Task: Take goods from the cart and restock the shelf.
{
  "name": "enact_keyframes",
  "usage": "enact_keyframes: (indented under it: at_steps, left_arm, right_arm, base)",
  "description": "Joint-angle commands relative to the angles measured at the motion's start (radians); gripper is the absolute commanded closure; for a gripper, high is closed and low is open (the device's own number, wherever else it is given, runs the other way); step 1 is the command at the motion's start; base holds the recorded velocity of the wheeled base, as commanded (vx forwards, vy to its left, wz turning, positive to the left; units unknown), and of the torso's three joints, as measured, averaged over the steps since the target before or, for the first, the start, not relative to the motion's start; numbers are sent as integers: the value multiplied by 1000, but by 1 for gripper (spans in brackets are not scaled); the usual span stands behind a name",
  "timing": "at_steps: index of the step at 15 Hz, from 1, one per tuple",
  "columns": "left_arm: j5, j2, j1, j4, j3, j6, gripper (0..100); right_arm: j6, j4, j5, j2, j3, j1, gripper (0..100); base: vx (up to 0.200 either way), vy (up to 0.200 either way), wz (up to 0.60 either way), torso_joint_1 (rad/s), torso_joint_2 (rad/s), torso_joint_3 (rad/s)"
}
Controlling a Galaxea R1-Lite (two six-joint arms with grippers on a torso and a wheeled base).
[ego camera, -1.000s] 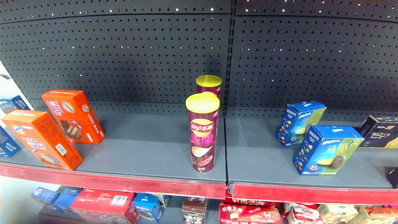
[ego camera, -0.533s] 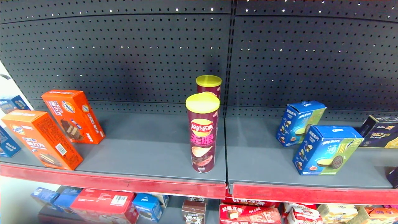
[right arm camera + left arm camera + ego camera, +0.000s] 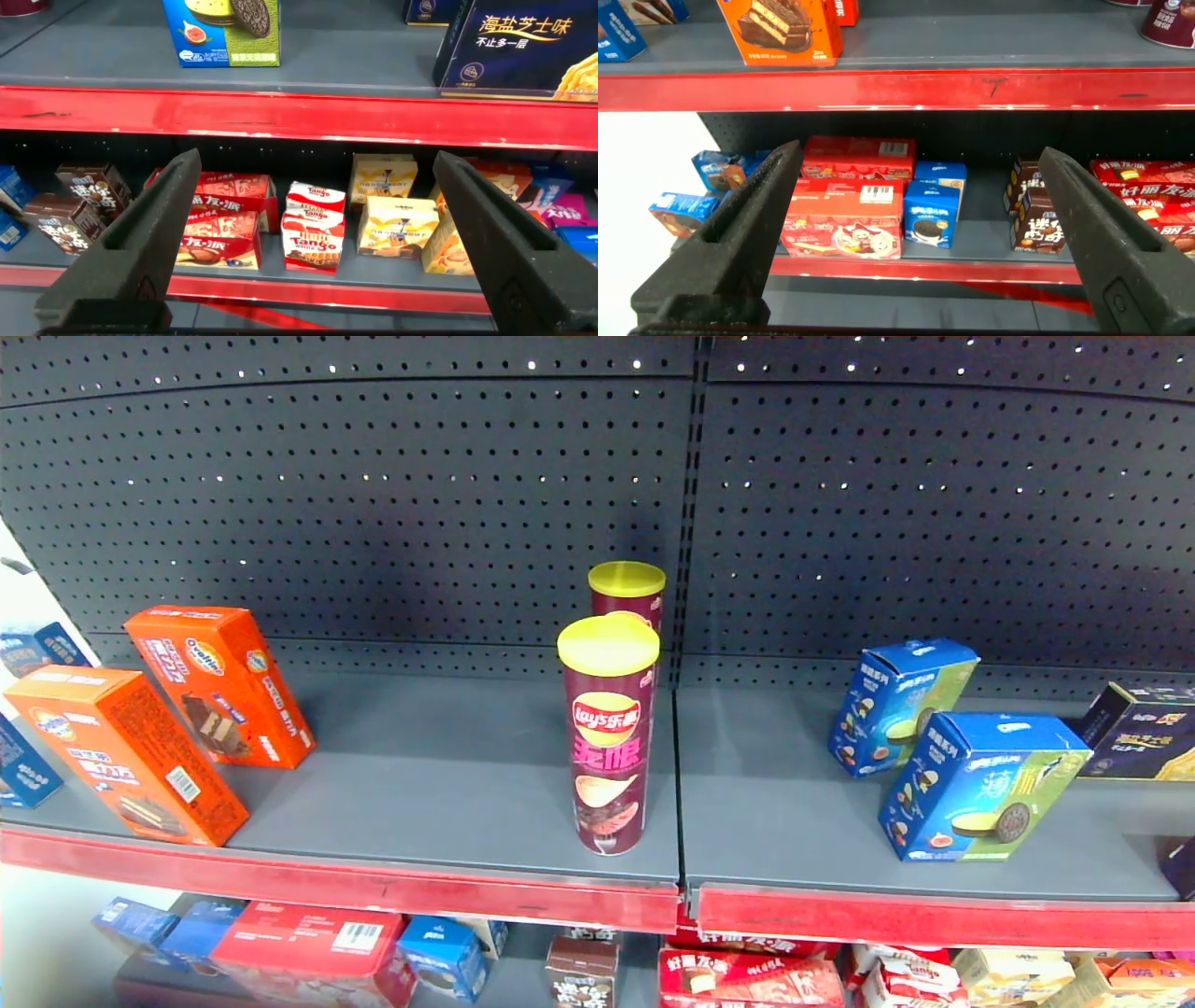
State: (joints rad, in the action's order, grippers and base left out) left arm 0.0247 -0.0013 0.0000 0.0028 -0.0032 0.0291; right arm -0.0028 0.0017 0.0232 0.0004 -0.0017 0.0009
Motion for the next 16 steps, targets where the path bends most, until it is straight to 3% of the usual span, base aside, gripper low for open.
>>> enact_keyframes:
  at_steps: [1, 16]
  left_arm:
    - [0, 1, 0, 0, 0, 0, 0]
    - [0, 1, 0, 0, 0, 0, 0]
  right_arm:
    - [0, 0, 0, 0, 2, 1, 0]
    - [0, 0, 0, 0, 2, 1, 0]
  base:
    - [0, 0, 0, 0, 0, 0]
    - [0, 0, 0, 0, 0, 0]
